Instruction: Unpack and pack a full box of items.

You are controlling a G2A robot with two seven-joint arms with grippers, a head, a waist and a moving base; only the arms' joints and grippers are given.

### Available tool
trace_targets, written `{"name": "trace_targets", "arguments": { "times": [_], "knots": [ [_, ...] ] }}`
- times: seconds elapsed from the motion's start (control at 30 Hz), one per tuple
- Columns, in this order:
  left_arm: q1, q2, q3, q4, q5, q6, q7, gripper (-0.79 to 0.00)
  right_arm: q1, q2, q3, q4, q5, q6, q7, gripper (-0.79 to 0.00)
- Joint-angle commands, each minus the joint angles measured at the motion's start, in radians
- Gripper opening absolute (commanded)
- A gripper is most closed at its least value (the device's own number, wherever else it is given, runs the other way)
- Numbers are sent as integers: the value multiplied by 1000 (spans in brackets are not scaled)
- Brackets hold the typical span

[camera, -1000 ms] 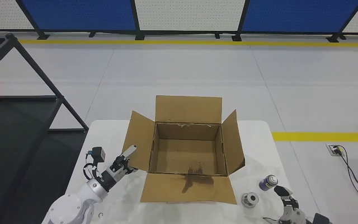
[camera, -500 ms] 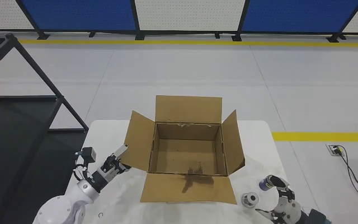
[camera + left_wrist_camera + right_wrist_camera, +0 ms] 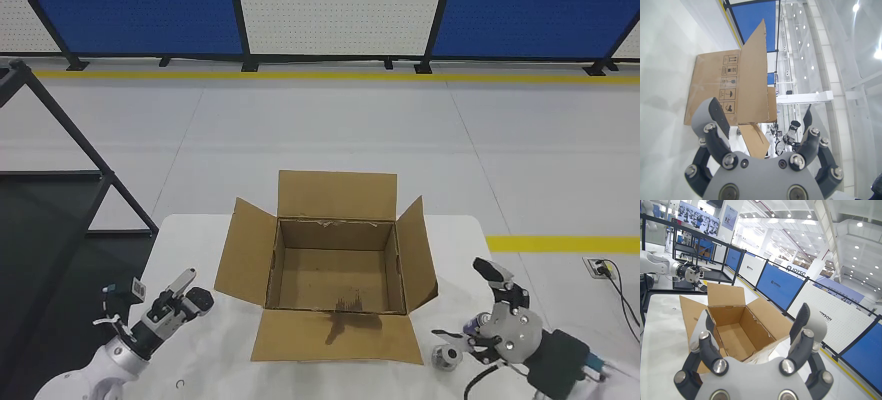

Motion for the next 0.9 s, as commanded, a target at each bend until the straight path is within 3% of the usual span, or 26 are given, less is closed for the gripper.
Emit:
{"name": "trace_targets", "arguments": {
  "times": [0.0,0.17,0.67,0.87],
  "knots": [
    [-2,2,2,4,-3,-7,-29,0,54,-2,-2,-44,45,-16,163,0],
    [-3,2,3,6,-4,-8,-34,0,241,-24,-114,-59,165,-14,460,0],
    [-3,2,3,6,-4,-8,-34,0,239,-25,-115,-59,170,-9,464,0],
    [-13,5,-7,-13,-32,46,-46,0,339,-42,-139,-109,217,13,605,0]
  ]
}}
